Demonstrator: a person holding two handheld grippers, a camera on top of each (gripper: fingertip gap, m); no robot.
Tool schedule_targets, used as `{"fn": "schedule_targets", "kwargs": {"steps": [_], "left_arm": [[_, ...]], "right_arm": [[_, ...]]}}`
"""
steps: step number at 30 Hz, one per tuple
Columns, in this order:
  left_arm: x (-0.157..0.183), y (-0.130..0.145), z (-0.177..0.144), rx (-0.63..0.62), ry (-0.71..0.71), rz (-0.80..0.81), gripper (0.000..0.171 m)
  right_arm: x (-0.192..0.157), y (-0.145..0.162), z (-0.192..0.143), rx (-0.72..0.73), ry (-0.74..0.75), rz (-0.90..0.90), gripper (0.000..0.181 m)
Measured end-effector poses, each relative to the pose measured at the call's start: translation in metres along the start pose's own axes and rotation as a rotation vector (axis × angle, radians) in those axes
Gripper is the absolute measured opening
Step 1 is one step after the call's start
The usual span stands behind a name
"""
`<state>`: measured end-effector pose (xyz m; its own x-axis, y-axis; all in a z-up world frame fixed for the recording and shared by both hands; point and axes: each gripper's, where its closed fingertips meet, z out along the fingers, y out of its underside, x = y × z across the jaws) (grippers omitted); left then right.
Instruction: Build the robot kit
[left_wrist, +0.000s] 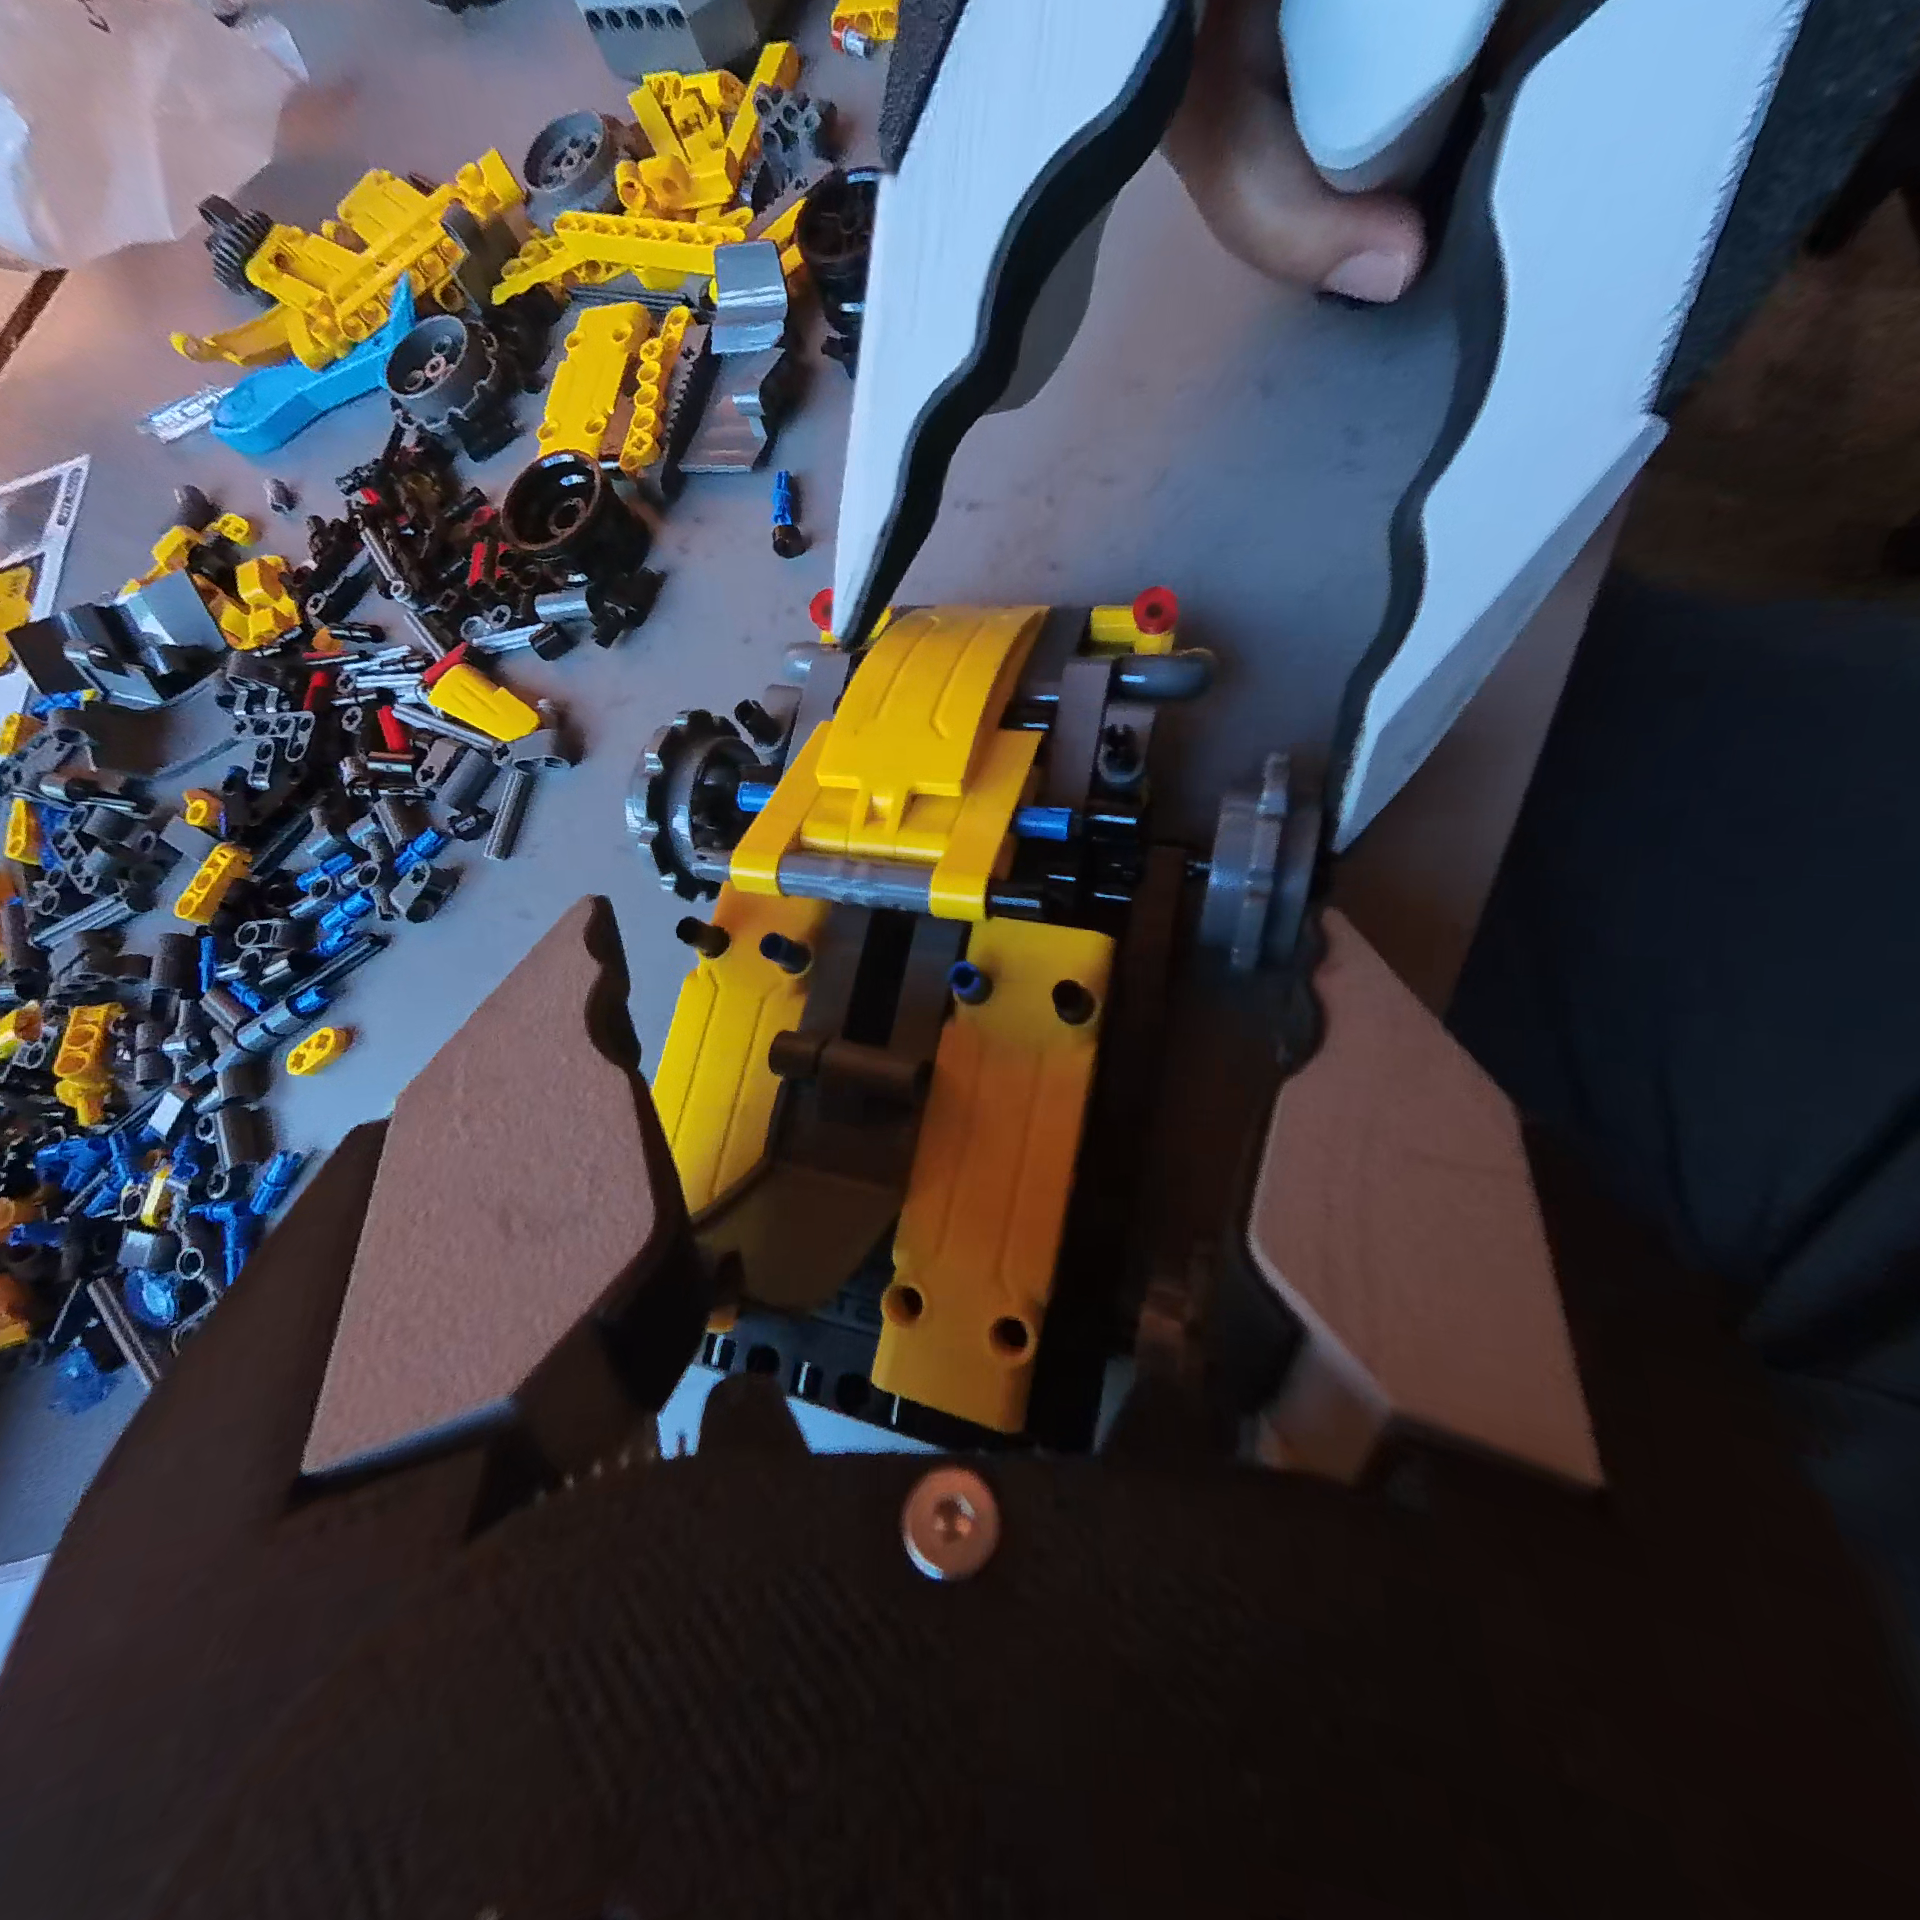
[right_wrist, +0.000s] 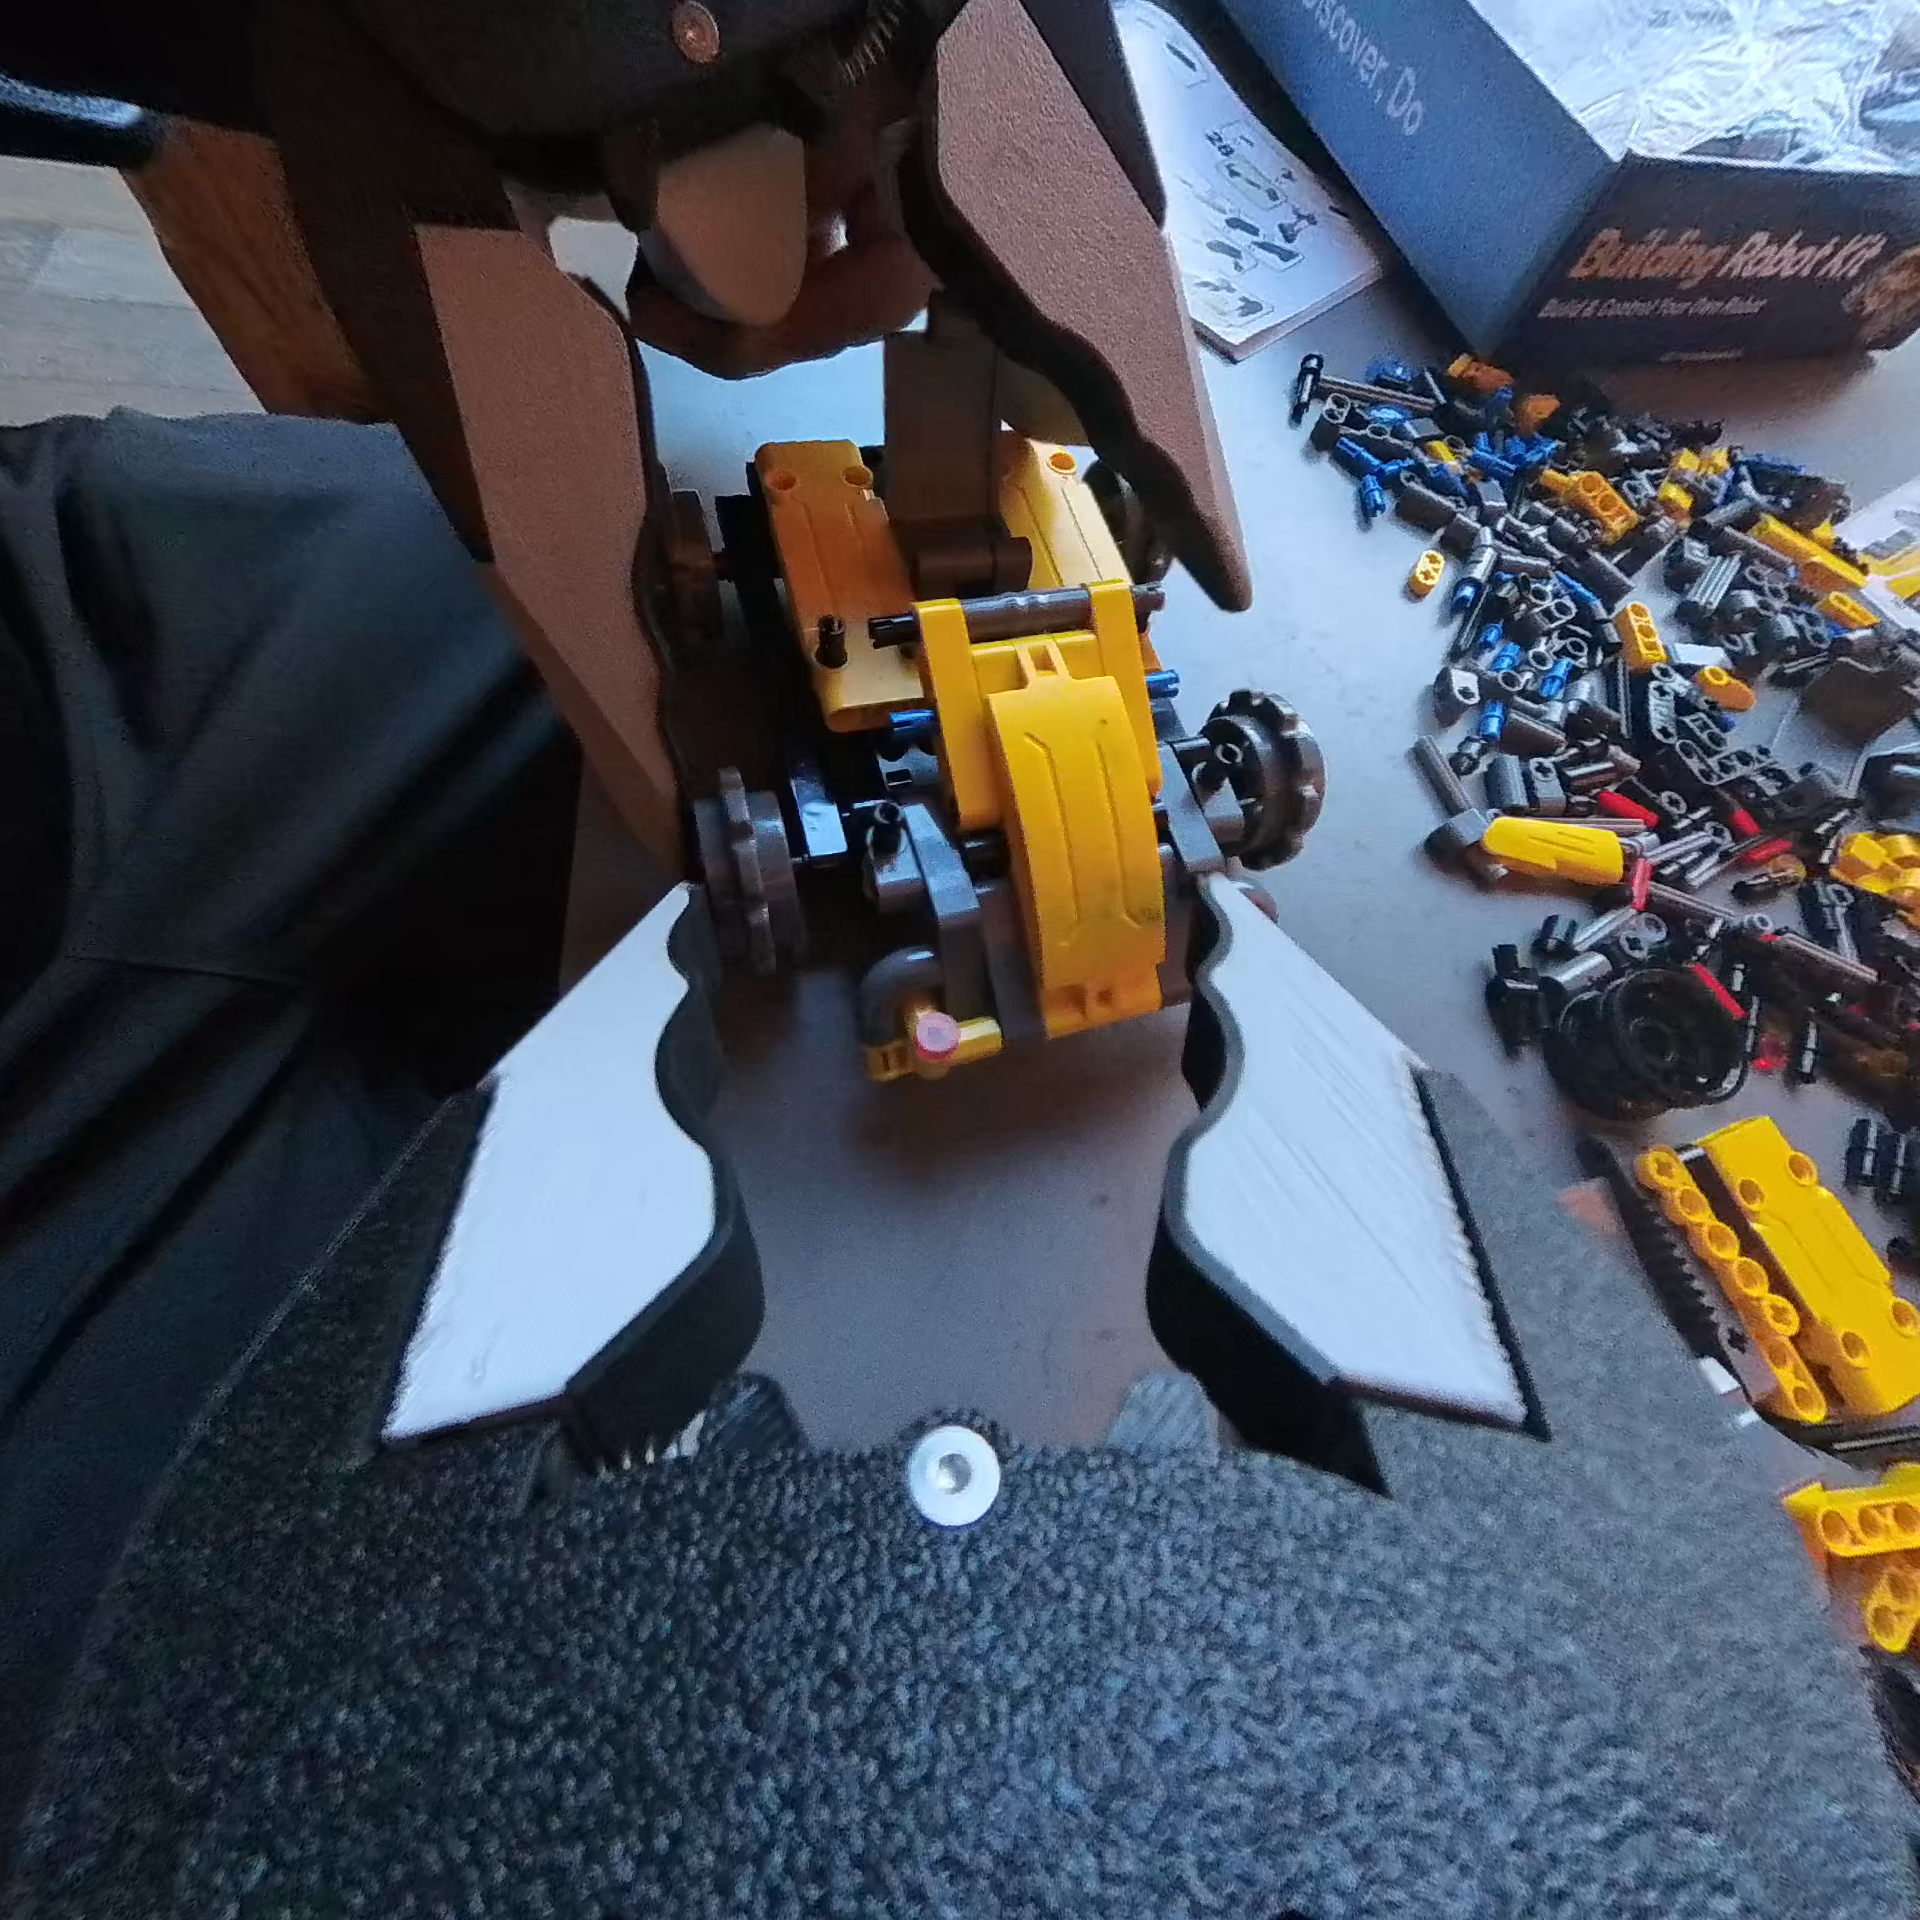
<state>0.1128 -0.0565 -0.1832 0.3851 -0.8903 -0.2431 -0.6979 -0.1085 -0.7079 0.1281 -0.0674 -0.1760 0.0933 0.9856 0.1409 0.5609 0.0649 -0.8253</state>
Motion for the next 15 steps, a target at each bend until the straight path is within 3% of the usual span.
{"fn": "schedule_targets", "kwargs": {"steps": [15], "left_arm": [[0.0037,-0.0047,-0.0051,0.06,0.022,-0.021,0.124]], "right_arm": [[-0.0032,-0.0006,0.0009,-0.006,0.003,-0.032,0.091]]}}
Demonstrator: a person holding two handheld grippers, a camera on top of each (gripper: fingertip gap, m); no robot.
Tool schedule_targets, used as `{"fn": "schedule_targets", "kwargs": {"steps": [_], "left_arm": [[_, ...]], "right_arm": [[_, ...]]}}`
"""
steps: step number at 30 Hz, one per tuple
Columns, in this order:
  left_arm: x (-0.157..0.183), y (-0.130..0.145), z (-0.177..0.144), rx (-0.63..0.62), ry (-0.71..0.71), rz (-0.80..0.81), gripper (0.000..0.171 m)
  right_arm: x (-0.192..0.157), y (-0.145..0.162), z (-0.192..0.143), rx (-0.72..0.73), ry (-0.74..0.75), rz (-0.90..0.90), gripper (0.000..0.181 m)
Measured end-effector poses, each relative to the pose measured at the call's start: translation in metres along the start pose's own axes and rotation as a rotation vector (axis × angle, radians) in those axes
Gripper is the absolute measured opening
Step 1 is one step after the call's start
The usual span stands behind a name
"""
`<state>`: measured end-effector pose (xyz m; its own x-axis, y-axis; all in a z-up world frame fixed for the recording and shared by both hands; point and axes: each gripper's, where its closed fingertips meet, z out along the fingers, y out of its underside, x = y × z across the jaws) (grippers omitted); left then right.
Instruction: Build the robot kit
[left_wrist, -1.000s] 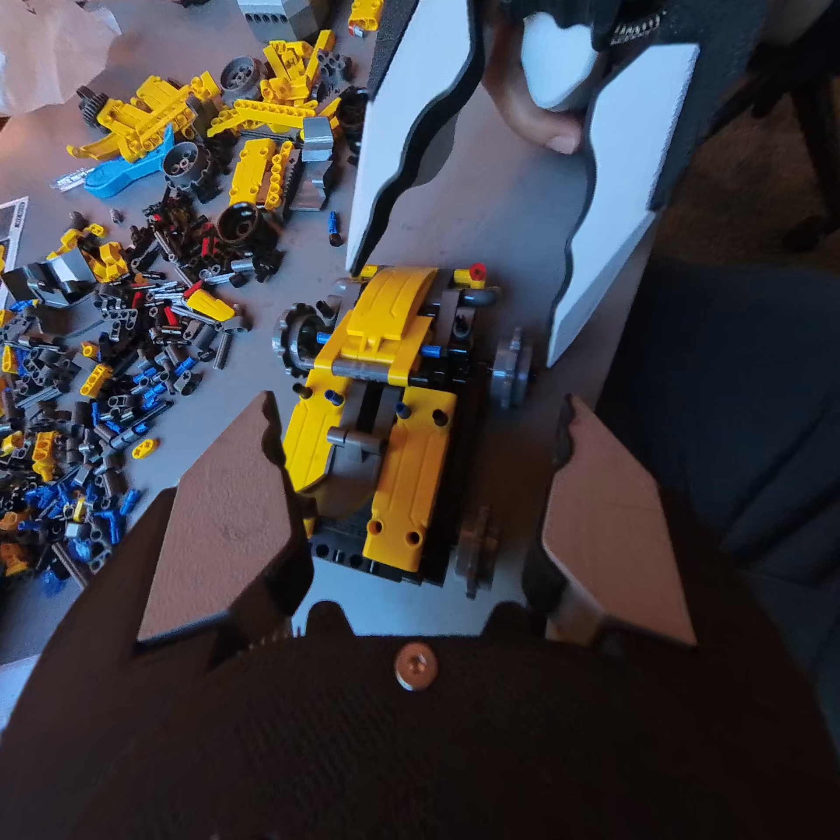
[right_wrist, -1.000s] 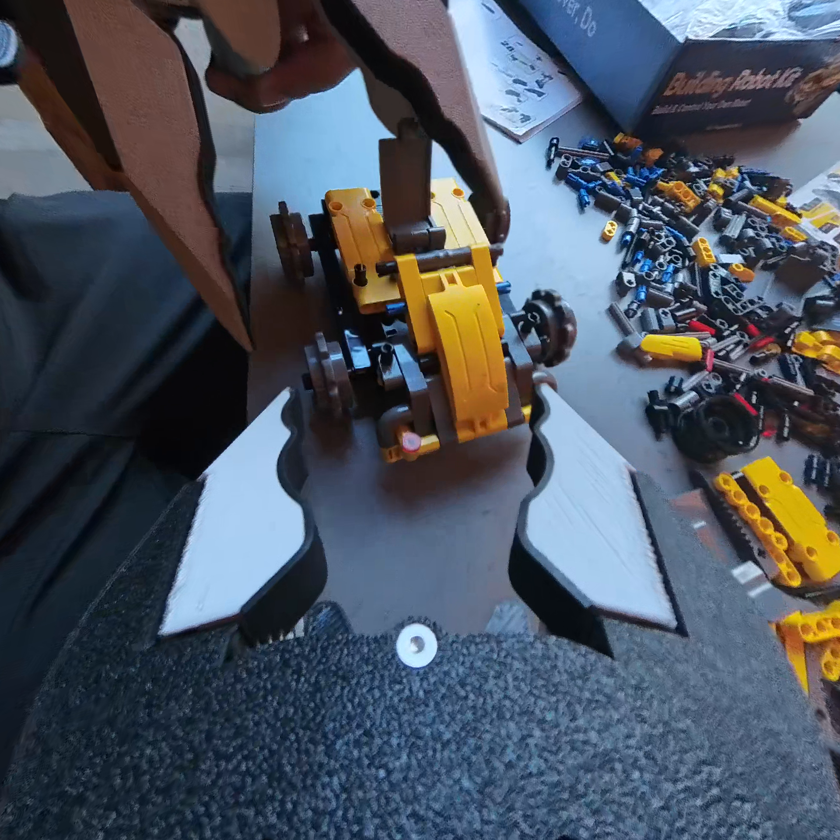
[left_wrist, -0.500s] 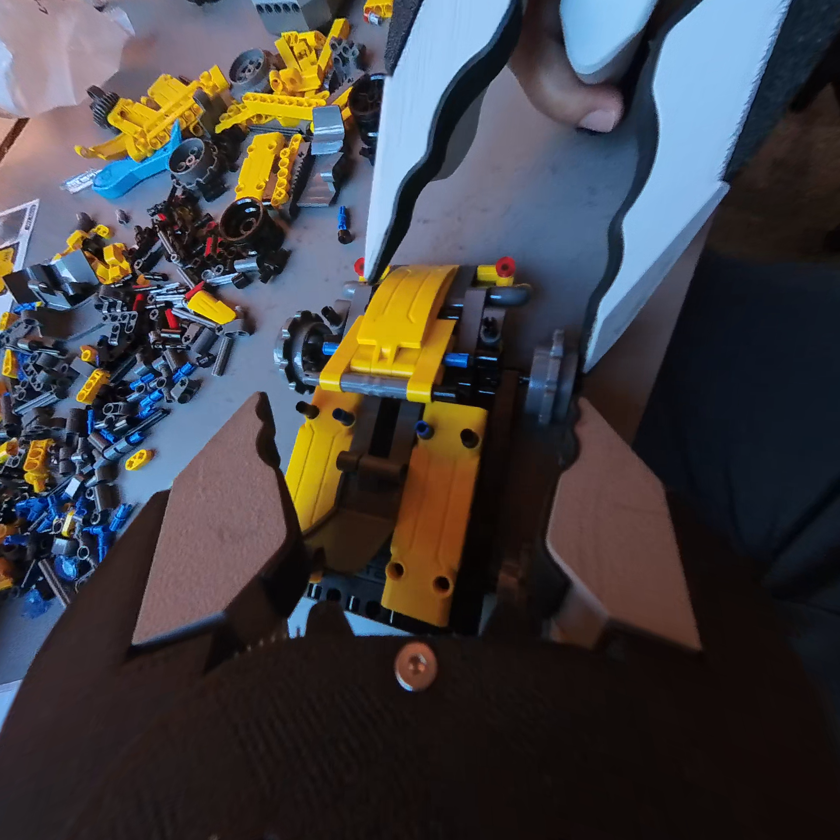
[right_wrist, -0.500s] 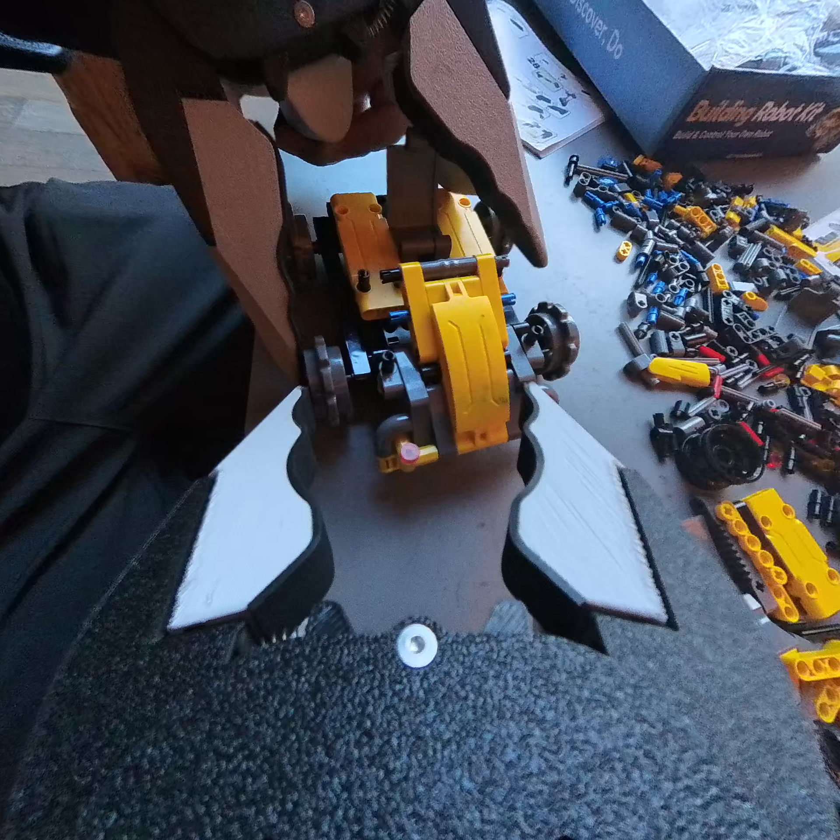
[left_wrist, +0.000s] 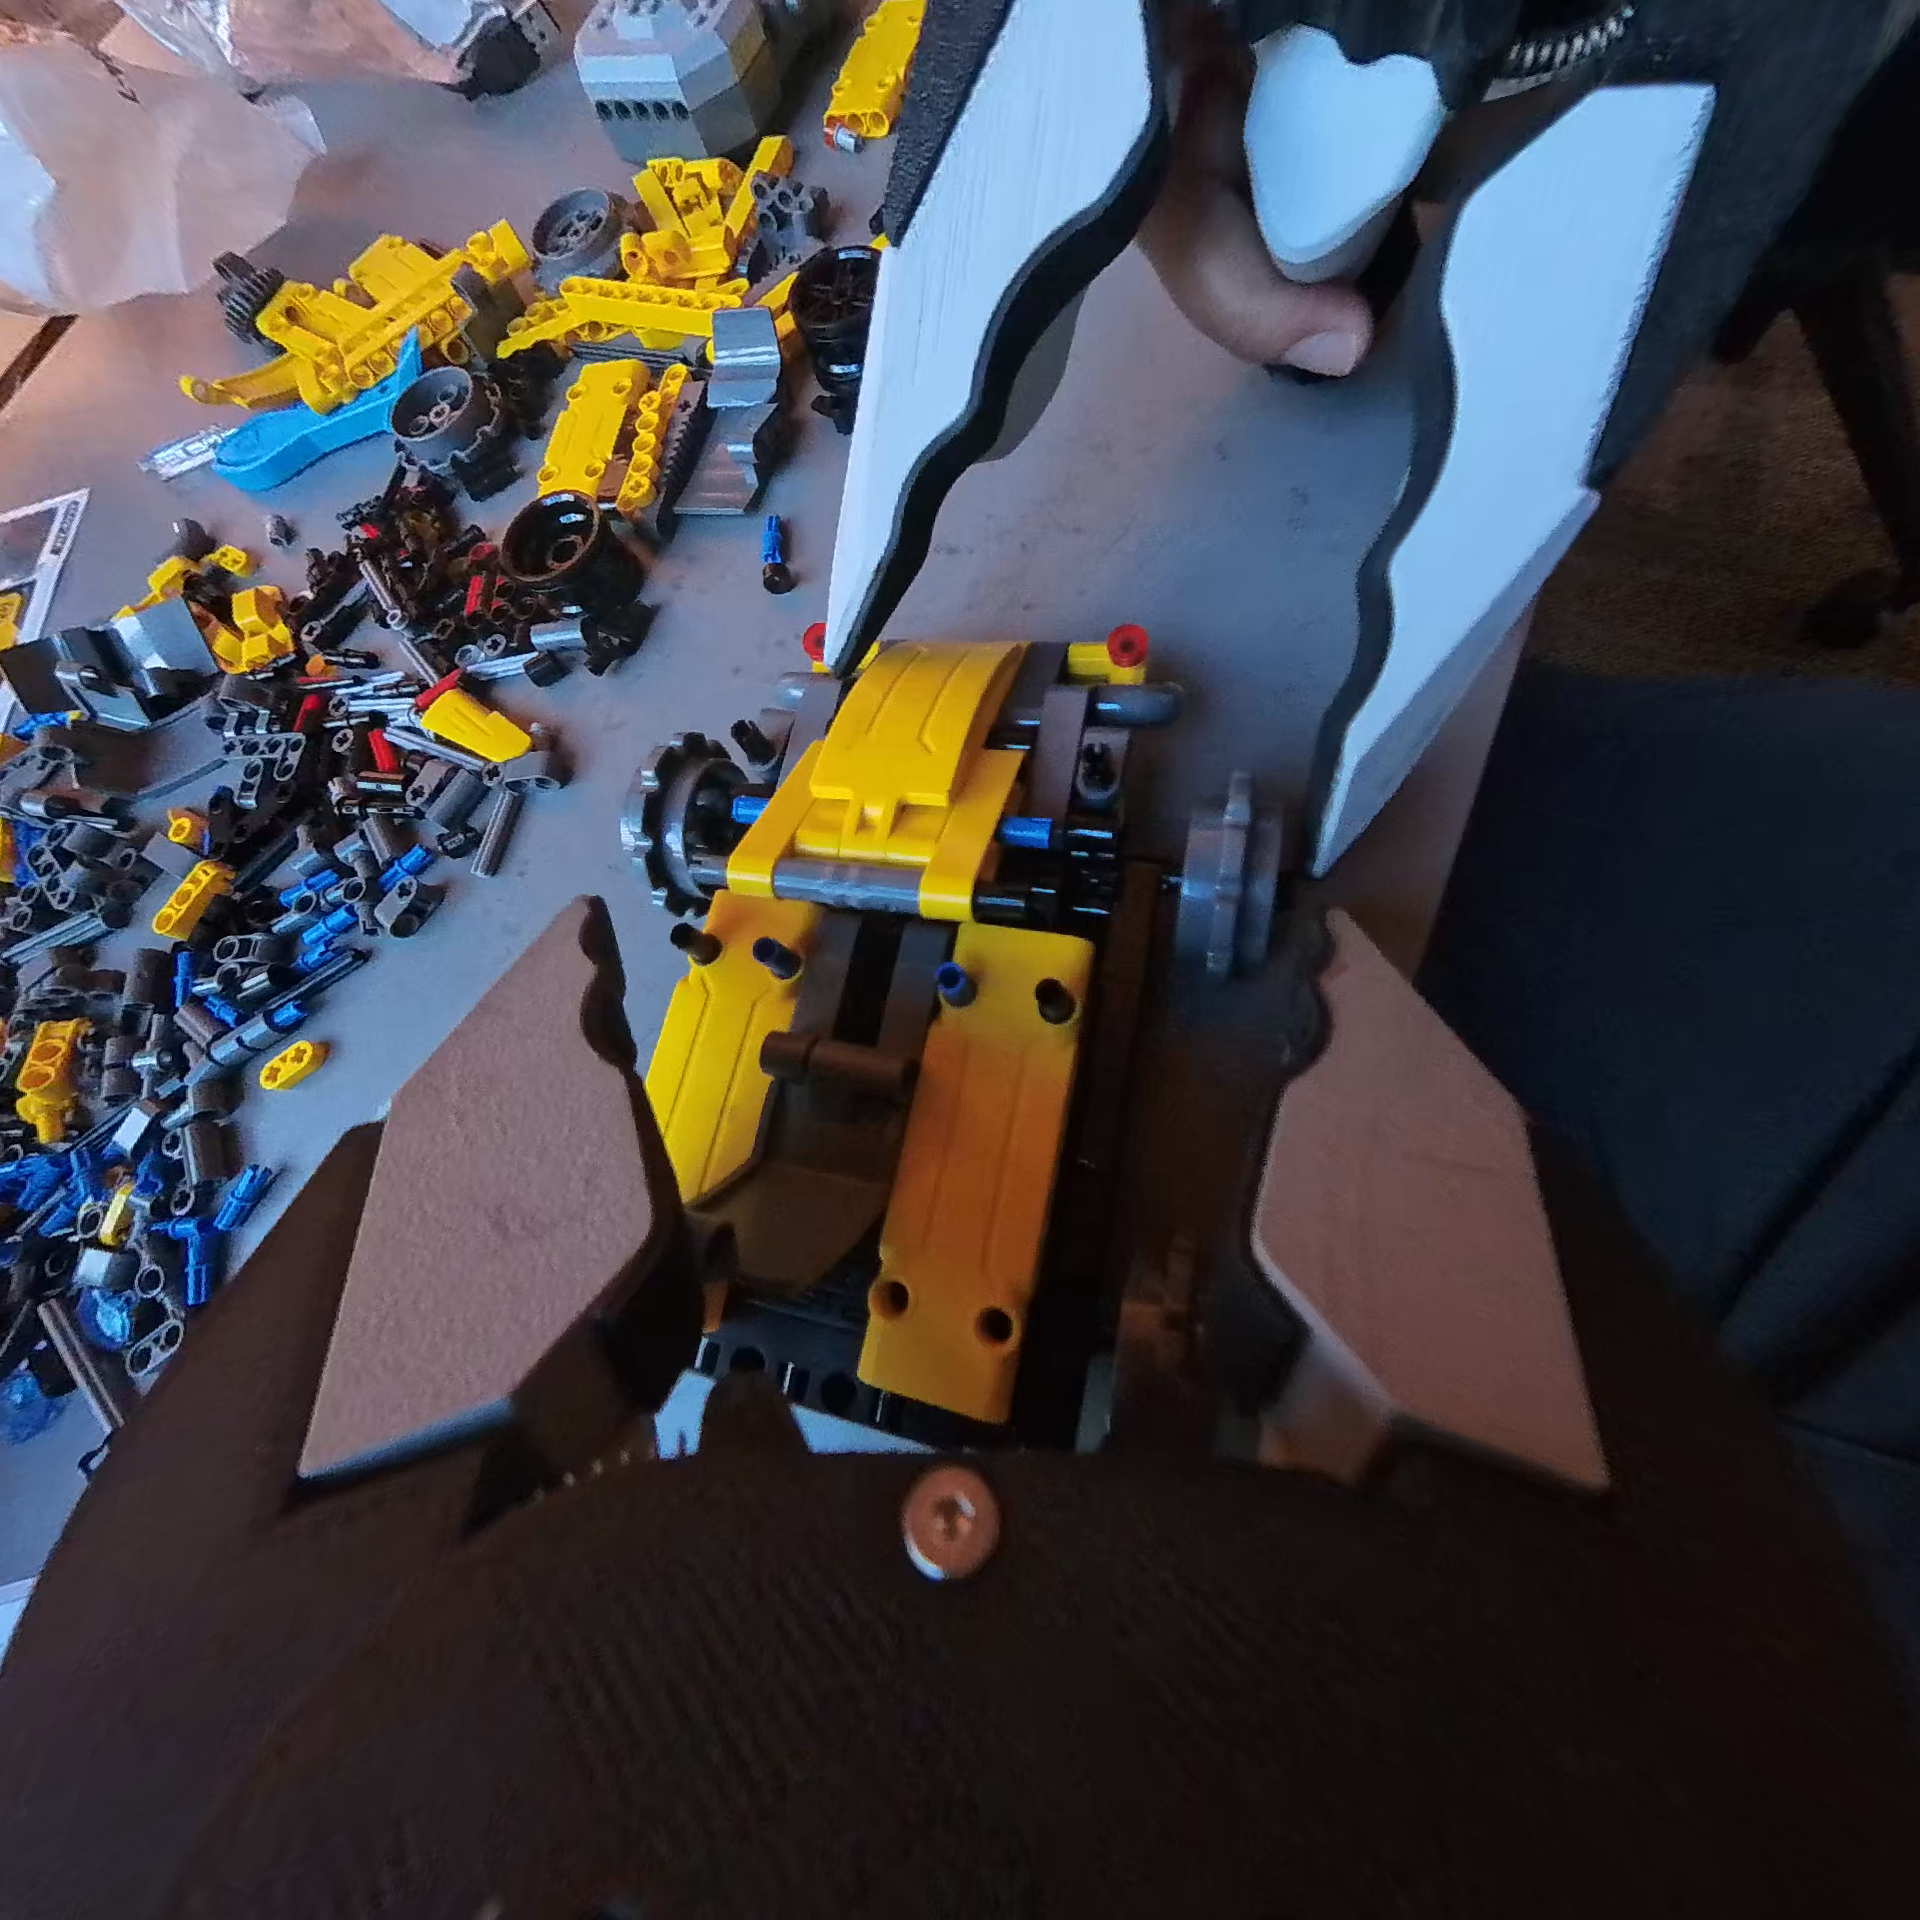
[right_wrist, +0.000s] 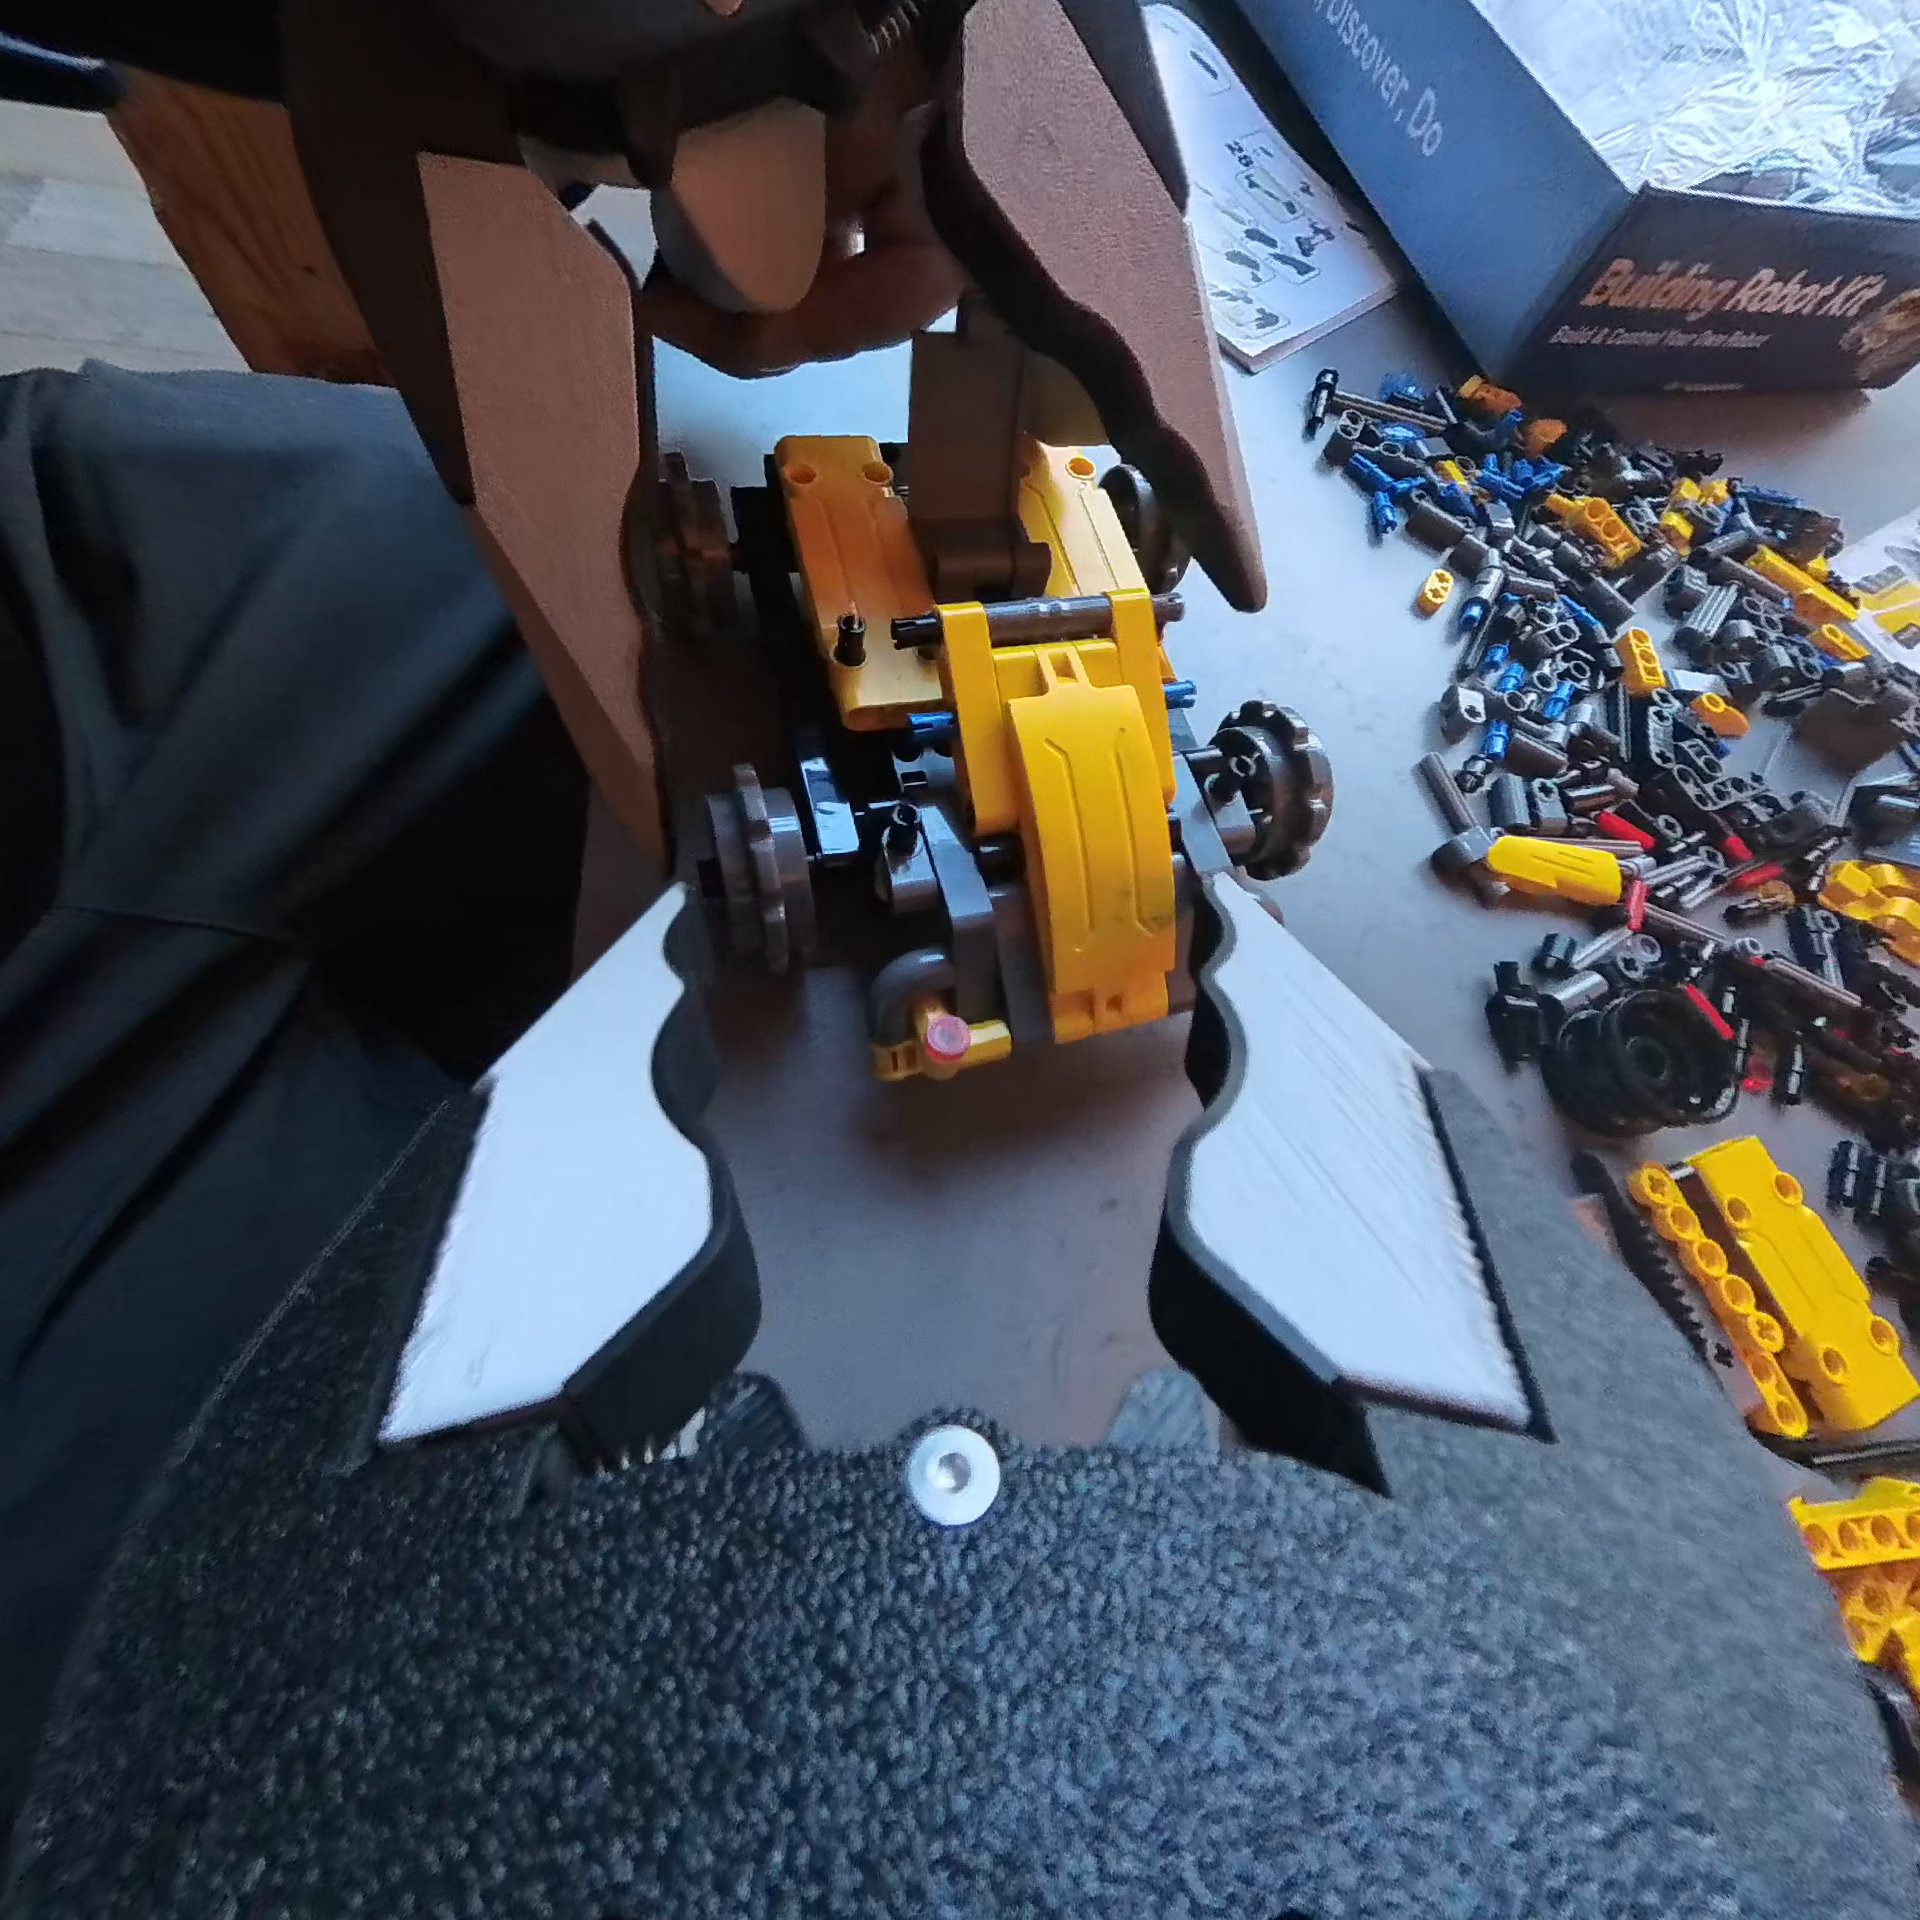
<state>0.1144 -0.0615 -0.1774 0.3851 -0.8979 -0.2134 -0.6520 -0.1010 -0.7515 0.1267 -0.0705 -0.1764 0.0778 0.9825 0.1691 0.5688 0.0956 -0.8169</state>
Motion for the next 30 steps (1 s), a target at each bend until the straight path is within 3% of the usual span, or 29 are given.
{"fn": "schedule_targets", "kwargs": {"steps": [14,24,30], "left_arm": [[-0.0009,-0.0007,0.0023,-0.018,0.009,0.006,0.118],[0.0023,-0.0015,0.0,-0.032,0.064,0.011,0.1],[0.0009,0.0006,0.0024,-0.05,0.05,0.023,0.107]], "right_arm": [[-0.0017,0.0008,0.0007,-0.008,0.0,-0.009,0.089],[-0.0013,0.0012,0.0017,-0.006,-0.036,0.018,0.087],[-0.0013,0.0011,0.0017,-0.006,-0.032,0.015,0.087]]}}
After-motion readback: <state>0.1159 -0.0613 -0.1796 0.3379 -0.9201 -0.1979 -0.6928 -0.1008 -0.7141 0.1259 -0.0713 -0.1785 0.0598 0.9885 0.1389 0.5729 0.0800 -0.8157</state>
